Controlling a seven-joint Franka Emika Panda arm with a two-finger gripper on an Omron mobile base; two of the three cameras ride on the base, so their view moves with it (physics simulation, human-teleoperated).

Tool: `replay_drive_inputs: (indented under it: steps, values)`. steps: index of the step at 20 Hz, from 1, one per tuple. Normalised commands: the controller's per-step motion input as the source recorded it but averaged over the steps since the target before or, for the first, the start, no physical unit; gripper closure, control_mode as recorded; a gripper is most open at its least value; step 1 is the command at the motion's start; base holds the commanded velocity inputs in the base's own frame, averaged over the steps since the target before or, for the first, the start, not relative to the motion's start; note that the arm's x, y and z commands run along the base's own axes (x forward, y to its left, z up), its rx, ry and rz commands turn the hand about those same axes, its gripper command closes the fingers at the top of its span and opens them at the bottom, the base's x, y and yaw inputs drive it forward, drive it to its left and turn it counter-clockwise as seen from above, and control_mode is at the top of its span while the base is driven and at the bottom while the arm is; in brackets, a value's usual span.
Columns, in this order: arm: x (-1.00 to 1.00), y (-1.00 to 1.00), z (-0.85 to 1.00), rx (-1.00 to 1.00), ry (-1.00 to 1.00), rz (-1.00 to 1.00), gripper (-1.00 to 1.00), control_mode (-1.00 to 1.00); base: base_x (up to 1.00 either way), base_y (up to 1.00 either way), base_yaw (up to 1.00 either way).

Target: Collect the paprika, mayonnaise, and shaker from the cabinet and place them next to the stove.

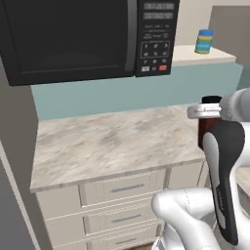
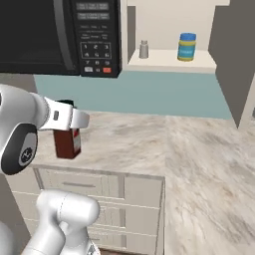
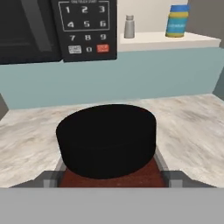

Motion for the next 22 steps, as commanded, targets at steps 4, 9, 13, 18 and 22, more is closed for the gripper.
replay_drive_inputs:
  steps: [4, 9, 13, 18, 22]
  values:
    - [0.00, 0.00, 0.00, 0.00, 0.00, 0.00, 1.00, 1.00, -0.50, 0.05, -0.34]
    - [0.00, 0.00, 0.00, 0.00, 0.00, 0.00, 1.00, 1.00, -0.55, 0.00, -0.43]
    - [0.00, 0.00, 0.00, 0.00, 0.00, 0.00, 1.00, 1.00, -0.63, 0.07, -0.44]
    - [0.00, 0.00, 0.00, 0.00, 0.00, 0.00, 1.00, 1.00, -0.64, 0.05, -0.44]
    - [0.00, 0.00, 0.00, 0.00, 0.00, 0.00, 1.00, 1.00, -0.49, 0.00, -0.47]
